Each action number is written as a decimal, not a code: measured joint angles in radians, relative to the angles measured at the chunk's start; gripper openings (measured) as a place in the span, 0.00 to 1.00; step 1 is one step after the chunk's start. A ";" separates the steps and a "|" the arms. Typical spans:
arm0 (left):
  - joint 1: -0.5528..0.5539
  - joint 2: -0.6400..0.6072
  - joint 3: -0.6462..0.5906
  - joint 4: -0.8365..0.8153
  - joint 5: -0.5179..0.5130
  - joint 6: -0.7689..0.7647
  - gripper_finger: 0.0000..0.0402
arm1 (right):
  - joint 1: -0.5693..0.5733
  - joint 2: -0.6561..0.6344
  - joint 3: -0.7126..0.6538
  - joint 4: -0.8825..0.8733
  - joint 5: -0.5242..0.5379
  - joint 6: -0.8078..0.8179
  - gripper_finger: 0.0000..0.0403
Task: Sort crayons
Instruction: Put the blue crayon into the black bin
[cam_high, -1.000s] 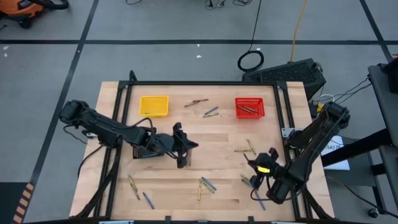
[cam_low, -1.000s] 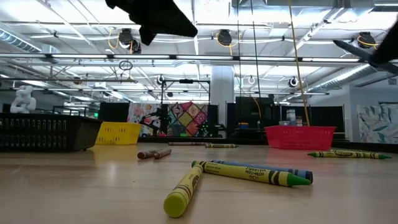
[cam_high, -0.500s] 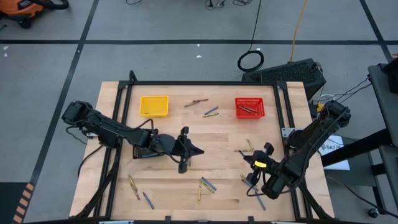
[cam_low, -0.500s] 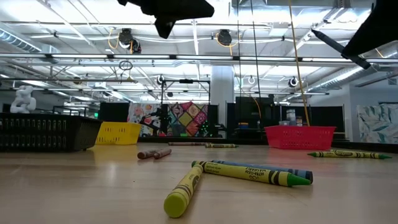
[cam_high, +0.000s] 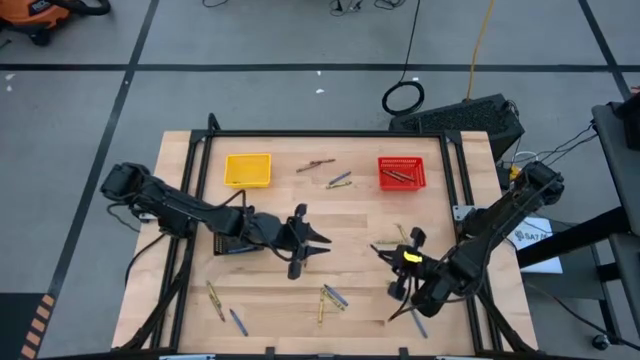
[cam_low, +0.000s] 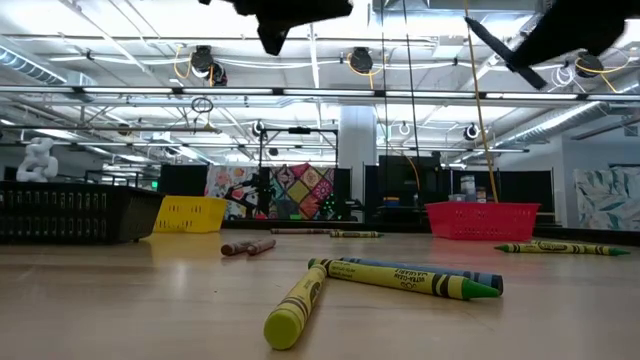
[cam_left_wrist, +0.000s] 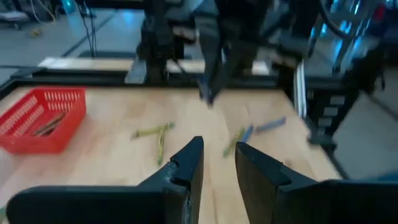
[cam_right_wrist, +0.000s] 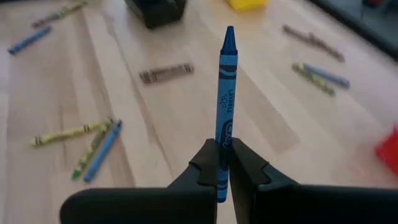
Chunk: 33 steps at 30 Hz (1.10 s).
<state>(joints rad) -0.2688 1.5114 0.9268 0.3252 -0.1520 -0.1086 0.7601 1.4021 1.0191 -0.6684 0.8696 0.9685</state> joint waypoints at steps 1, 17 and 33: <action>0.002 0.004 0.000 0.021 0.000 -0.010 0.24 | -0.010 0.000 0.000 0.042 0.000 -0.057 0.00; 0.012 0.051 0.000 0.167 0.074 -0.017 0.24 | -0.139 0.000 0.001 0.490 -0.008 -0.595 0.00; 0.034 0.077 0.001 0.246 0.041 -0.016 0.24 | -0.207 0.000 0.001 0.592 -0.063 -0.667 0.00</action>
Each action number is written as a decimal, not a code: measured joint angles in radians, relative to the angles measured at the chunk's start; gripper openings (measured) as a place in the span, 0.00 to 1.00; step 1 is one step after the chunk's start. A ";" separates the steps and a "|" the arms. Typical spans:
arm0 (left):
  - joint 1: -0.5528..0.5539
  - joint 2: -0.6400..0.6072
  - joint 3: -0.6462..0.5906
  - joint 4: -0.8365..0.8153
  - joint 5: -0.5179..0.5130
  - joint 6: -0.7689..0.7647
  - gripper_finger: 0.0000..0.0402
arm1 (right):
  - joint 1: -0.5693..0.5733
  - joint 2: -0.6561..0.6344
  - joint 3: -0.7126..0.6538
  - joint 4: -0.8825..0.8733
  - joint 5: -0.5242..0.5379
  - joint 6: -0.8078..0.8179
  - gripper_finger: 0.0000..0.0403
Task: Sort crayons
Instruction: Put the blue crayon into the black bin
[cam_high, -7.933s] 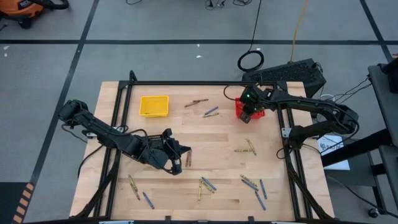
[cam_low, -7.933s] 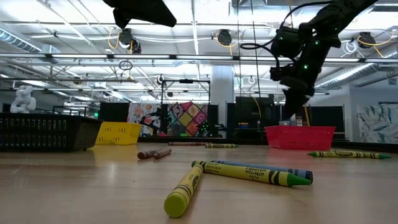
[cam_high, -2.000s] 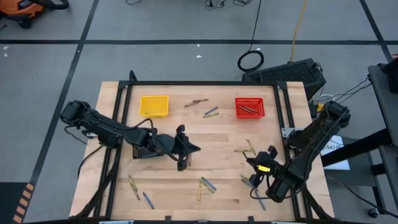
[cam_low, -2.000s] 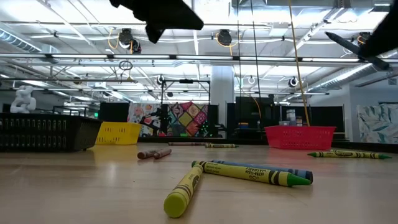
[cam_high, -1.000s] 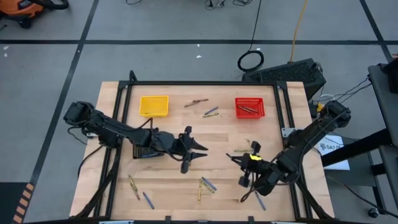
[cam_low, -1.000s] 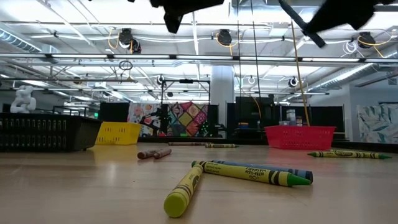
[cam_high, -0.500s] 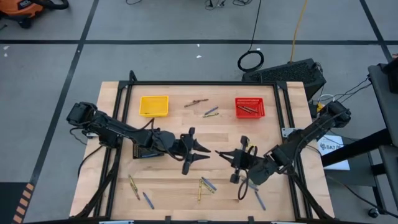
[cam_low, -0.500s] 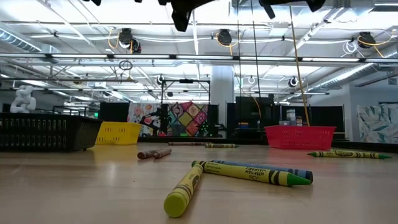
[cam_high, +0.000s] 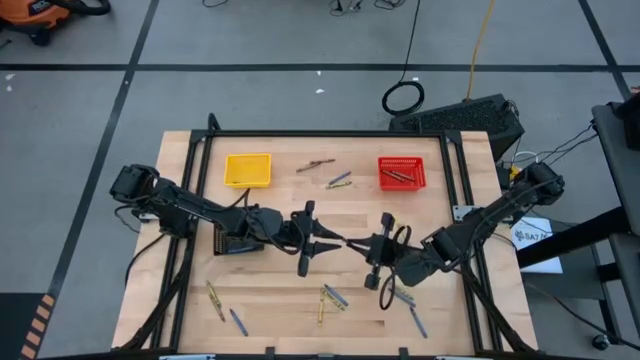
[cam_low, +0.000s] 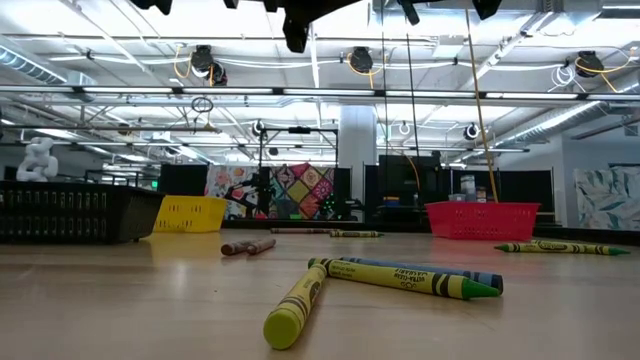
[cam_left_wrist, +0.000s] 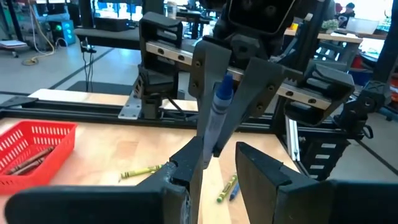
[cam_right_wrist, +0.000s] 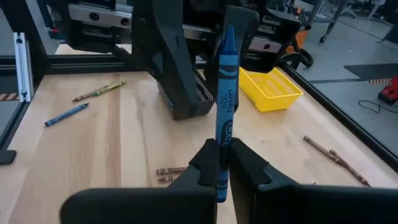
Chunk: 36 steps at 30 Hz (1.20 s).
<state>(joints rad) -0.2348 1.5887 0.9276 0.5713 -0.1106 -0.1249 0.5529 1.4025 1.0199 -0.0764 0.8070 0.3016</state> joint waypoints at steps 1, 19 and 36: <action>0.001 0.000 0.000 0.000 -0.002 0.000 0.24 | -0.004 0.000 0.000 0.000 0.000 0.000 0.00; 0.045 -0.001 0.006 0.050 0.002 0.001 0.24 | -0.067 0.000 0.000 0.016 -0.053 -0.008 0.00; 0.047 -0.001 0.006 0.043 0.012 0.037 0.04 | -0.075 0.000 0.000 0.050 -0.103 -0.034 0.00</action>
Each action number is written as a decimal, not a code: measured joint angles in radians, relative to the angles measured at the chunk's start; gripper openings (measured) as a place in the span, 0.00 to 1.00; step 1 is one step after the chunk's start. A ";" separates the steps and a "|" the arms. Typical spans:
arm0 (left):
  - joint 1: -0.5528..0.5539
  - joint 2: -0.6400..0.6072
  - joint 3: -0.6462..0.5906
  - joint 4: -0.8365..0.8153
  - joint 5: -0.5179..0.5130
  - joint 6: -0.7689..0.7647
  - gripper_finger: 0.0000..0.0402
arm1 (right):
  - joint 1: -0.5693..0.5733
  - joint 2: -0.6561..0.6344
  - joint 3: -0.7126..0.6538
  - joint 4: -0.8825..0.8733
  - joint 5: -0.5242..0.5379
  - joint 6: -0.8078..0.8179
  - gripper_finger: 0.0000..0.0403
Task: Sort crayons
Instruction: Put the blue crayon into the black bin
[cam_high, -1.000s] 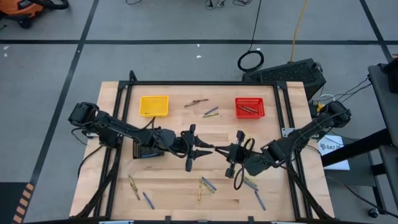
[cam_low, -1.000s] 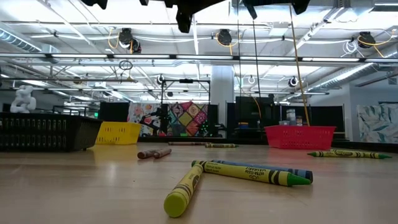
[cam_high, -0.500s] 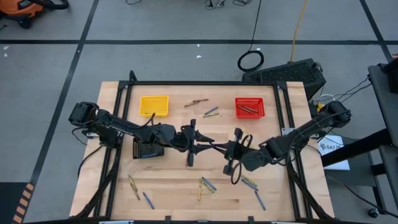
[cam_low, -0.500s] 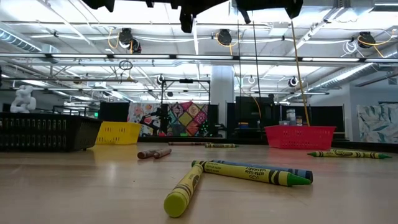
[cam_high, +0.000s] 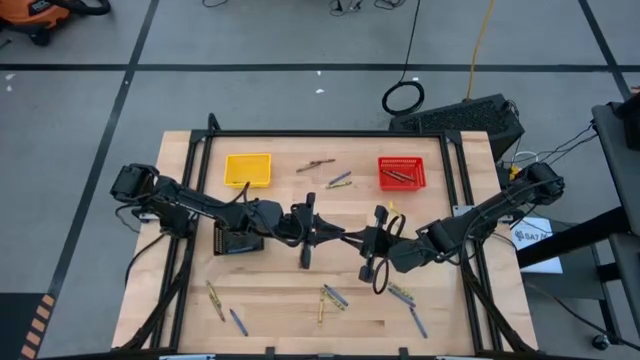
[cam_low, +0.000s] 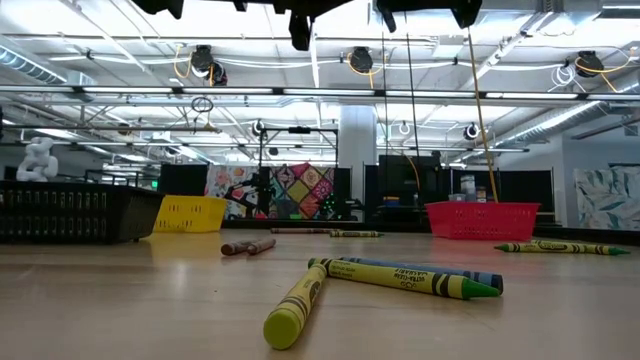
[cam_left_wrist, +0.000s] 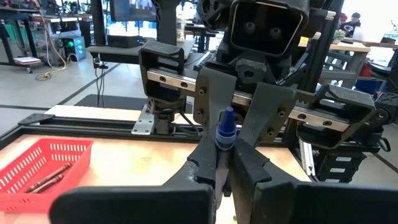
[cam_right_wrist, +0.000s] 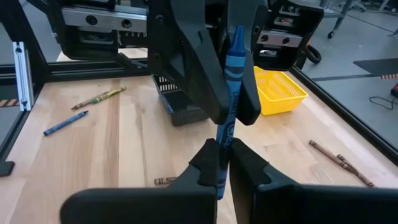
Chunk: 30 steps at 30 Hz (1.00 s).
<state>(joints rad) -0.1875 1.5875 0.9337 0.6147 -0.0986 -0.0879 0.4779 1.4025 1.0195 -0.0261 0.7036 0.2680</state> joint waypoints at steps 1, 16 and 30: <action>0.000 0.000 0.000 -0.002 0.000 0.000 0.04 | 0.000 0.000 0.000 0.000 -0.001 0.000 0.00; -0.003 0.000 0.002 -0.062 -0.010 -0.004 0.04 | 0.001 0.000 0.000 -0.009 -0.007 -0.001 0.16; -0.003 -0.108 0.001 -0.491 -0.026 -0.043 0.04 | 0.049 0.000 0.000 -0.129 -0.005 0.064 0.21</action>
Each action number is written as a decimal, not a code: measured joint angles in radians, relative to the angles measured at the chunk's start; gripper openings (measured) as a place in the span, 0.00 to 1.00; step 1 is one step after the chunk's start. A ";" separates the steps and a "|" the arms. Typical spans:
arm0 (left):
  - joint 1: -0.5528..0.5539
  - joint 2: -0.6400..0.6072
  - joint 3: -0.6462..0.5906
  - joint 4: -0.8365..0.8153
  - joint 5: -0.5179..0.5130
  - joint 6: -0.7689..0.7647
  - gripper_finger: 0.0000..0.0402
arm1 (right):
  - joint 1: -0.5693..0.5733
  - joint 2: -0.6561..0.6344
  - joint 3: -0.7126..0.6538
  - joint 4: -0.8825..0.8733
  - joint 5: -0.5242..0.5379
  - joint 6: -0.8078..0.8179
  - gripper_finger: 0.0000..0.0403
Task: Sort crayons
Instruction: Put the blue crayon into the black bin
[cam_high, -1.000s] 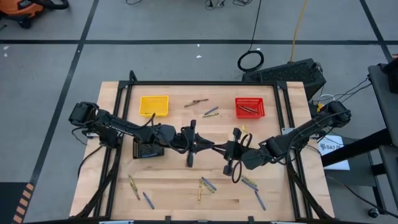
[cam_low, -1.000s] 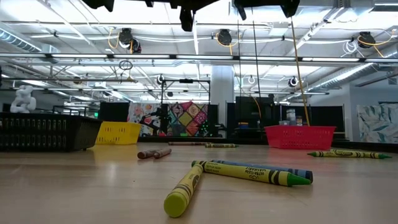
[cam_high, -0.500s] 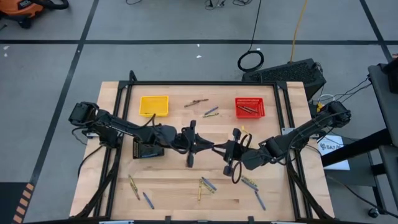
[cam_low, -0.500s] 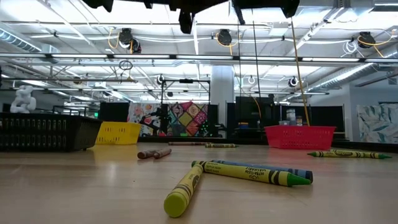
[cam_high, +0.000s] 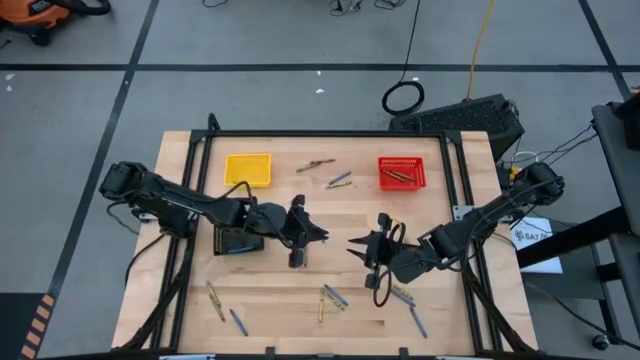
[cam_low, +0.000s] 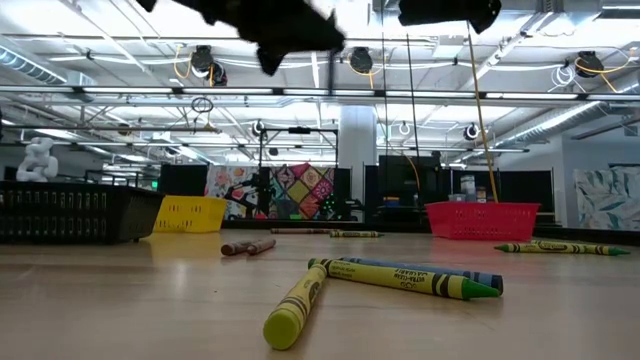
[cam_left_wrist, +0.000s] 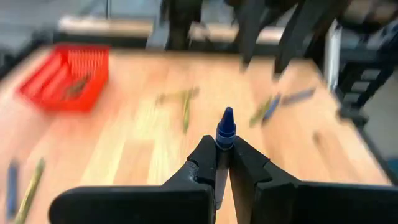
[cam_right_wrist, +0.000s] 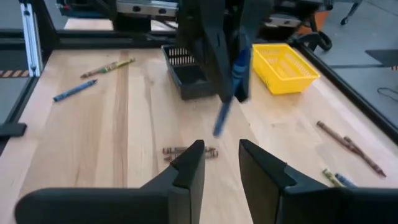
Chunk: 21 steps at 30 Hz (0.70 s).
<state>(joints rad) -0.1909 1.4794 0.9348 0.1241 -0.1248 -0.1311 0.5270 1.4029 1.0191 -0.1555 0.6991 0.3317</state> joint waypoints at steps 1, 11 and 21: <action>0.000 -0.015 0.000 -0.048 -0.004 -0.020 0.04 | 0.002 0.000 0.000 -0.008 0.000 0.011 0.21; -0.001 -0.169 0.000 -0.489 -0.010 -0.126 0.04 | 0.005 0.000 0.000 -0.048 0.002 0.049 0.21; -0.001 -0.281 0.000 -0.846 -0.002 -0.283 0.04 | 0.005 0.000 0.000 -0.053 0.002 0.052 0.21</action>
<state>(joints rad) -0.1921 1.1981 0.9348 -0.7221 -0.1272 -0.4140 0.5323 1.4029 1.0191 -0.2089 0.7012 0.3842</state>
